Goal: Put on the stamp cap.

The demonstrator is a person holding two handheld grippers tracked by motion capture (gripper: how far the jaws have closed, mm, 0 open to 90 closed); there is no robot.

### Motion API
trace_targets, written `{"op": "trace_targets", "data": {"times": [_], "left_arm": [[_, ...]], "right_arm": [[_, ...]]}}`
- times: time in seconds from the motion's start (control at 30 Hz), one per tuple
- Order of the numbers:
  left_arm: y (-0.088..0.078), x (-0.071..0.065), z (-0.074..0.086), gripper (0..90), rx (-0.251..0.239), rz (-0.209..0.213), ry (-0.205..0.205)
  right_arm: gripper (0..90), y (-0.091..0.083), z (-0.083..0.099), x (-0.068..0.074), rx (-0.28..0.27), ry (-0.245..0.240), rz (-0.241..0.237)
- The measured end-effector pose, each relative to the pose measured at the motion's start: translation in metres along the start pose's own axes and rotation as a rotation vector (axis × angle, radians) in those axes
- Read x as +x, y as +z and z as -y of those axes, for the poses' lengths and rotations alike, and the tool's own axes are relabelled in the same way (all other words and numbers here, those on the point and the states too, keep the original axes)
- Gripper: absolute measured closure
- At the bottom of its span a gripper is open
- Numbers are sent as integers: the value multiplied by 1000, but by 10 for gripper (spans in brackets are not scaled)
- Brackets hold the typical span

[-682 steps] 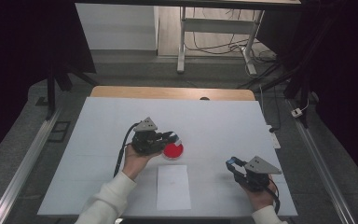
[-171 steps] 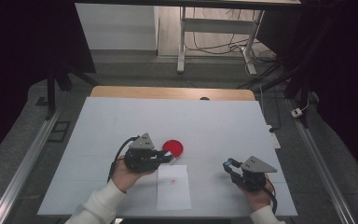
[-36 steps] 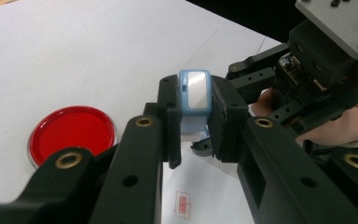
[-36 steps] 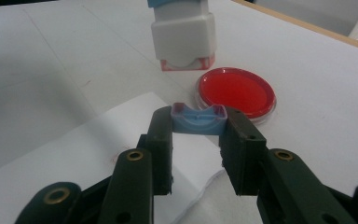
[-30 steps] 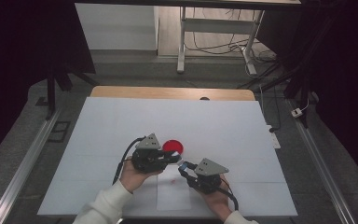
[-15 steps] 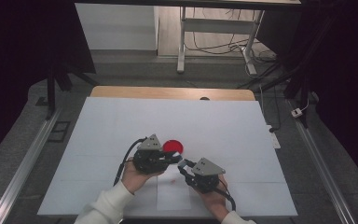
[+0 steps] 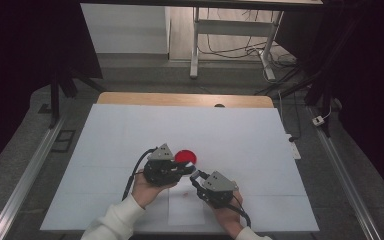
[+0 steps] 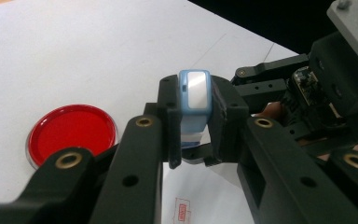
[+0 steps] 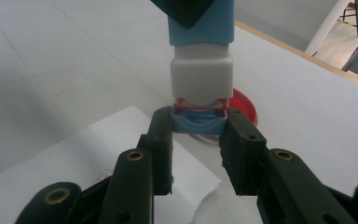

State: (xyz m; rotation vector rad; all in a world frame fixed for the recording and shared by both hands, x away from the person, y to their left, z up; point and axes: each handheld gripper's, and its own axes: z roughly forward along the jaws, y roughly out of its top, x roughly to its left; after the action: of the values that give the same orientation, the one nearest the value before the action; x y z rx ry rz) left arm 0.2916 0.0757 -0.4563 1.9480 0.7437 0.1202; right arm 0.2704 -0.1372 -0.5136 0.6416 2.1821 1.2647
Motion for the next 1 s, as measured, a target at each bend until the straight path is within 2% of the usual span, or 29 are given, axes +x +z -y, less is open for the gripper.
{"op": "trace_targets", "data": {"times": [0.4,1.0], "left_arm": [[1,0,1,751,7,-3,2],[2,-1,2,751,10,-11,-1]], "right_arm": [[655,-1,-1,3,-5,-25,28],[654,-1,0,4,-8,-29,38]]}}
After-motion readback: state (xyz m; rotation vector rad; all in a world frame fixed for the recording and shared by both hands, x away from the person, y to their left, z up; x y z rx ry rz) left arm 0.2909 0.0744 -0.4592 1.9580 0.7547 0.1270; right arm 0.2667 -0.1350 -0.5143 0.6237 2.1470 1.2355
